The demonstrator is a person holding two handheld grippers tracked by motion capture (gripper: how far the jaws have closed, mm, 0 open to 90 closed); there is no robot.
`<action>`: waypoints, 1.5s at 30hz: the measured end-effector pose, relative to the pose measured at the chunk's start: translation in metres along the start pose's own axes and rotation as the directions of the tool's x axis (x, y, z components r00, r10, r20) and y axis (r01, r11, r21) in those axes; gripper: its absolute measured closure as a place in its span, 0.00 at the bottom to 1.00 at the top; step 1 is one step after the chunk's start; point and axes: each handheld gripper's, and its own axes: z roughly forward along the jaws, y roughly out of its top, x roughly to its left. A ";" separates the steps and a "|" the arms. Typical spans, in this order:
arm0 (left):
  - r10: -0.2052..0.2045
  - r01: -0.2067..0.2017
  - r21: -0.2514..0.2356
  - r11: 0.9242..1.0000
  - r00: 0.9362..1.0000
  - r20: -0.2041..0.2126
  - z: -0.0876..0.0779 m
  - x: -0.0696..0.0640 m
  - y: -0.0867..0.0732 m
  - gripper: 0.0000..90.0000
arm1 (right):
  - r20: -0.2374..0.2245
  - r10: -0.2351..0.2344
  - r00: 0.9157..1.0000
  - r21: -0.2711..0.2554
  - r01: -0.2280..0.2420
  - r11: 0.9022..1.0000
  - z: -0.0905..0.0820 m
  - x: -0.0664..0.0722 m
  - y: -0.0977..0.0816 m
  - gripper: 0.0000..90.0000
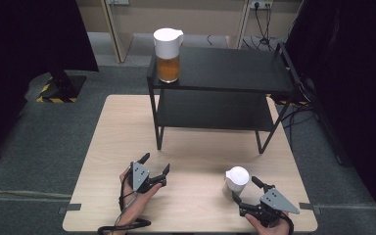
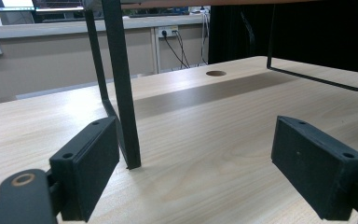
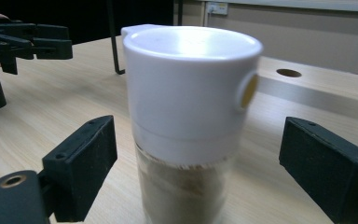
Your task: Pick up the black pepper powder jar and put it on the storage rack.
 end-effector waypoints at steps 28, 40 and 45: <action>0.003 -0.003 0.002 1.000 1.000 0.001 0.000 0.000 0.000 0.16 | -0.015 -0.020 1.000 0.031 0.021 0.999 0.020 0.000 0.006 0.34; 0.004 -0.004 0.001 1.000 1.000 0.001 0.000 0.000 0.000 0.16 | 0.008 -0.011 1.000 0.010 0.011 1.000 0.013 0.005 0.013 0.34; 0.004 -0.004 0.000 1.000 1.000 0.001 0.000 0.000 0.000 0.16 | 0.025 -0.022 0.999 -0.015 0.022 1.000 0.012 0.006 0.022 0.34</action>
